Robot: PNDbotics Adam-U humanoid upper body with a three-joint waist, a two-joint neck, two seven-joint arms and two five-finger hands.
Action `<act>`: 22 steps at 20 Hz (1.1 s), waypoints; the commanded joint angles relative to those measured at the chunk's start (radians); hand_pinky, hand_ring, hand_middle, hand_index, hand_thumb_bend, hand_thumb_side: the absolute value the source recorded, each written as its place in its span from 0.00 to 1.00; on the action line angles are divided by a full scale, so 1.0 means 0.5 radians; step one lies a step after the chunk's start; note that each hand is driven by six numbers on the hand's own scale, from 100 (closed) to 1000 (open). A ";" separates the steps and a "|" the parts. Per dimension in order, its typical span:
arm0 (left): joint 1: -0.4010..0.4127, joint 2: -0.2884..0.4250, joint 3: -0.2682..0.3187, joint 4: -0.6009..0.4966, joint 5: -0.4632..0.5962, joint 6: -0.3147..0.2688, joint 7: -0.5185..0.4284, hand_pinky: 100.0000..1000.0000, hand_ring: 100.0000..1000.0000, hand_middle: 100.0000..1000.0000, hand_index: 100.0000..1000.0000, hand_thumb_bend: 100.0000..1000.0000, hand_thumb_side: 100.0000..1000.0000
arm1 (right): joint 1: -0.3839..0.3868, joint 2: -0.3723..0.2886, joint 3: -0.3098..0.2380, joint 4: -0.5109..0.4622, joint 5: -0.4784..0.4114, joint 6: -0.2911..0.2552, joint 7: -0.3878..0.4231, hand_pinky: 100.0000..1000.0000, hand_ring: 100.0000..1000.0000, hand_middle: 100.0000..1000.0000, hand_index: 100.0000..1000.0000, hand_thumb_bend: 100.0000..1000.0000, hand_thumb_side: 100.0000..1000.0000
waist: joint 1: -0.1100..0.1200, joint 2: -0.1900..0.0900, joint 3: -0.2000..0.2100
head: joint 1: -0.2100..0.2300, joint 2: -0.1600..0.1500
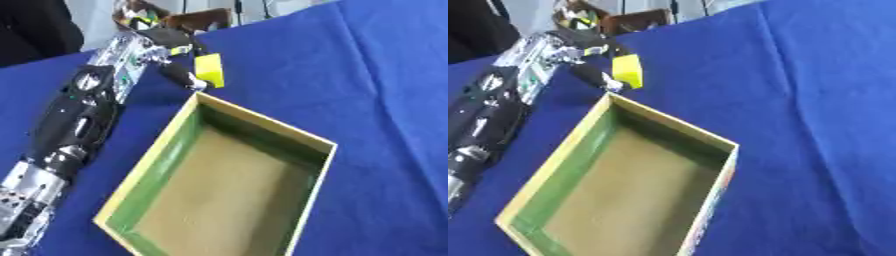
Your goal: Pick up objects on the table and place them in the box.
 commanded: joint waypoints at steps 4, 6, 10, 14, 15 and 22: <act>-0.026 0.057 0.040 -0.013 0.092 0.023 0.014 0.62 0.76 0.82 0.97 0.36 0.77 | -0.014 -0.020 -0.019 -0.037 0.029 0.023 -0.020 0.68 0.62 0.73 0.87 0.10 0.78 | -0.009 -0.022 -0.013 | 0.024 -0.051; -0.027 0.056 0.040 -0.017 0.115 0.026 0.023 0.61 0.76 0.83 0.97 0.34 0.76 | -0.012 -0.018 -0.018 -0.037 0.034 0.029 -0.021 0.68 0.62 0.73 0.87 0.11 0.78 | -0.005 -0.016 -0.014 | 0.025 -0.053; -0.029 0.057 0.033 -0.033 0.146 0.029 0.041 0.60 0.74 0.79 0.96 0.31 0.72 | -0.009 -0.015 -0.019 -0.037 0.042 0.040 -0.020 0.68 0.62 0.73 0.86 0.12 0.77 | 0.002 -0.007 -0.014 | 0.024 -0.052; -0.026 0.060 0.027 -0.051 0.131 0.047 0.080 0.54 0.65 0.60 0.83 0.22 0.59 | -0.006 -0.014 -0.021 -0.037 0.048 0.051 -0.024 0.68 0.62 0.72 0.86 0.12 0.77 | 0.009 -0.004 -0.014 | 0.022 -0.049; -0.025 0.061 0.027 -0.054 0.121 0.059 0.099 0.50 0.60 0.53 0.77 0.17 0.52 | -0.006 -0.014 -0.021 -0.037 0.049 0.053 -0.025 0.68 0.62 0.72 0.86 0.12 0.76 | 0.010 -0.003 -0.014 | 0.022 -0.048; -0.018 0.048 0.024 -0.044 0.048 0.145 0.229 0.15 0.35 0.26 0.46 0.01 0.29 | -0.006 -0.006 -0.030 -0.037 0.053 0.067 -0.047 0.68 0.61 0.72 0.83 0.12 0.75 | 0.018 0.002 -0.022 | 0.026 -0.047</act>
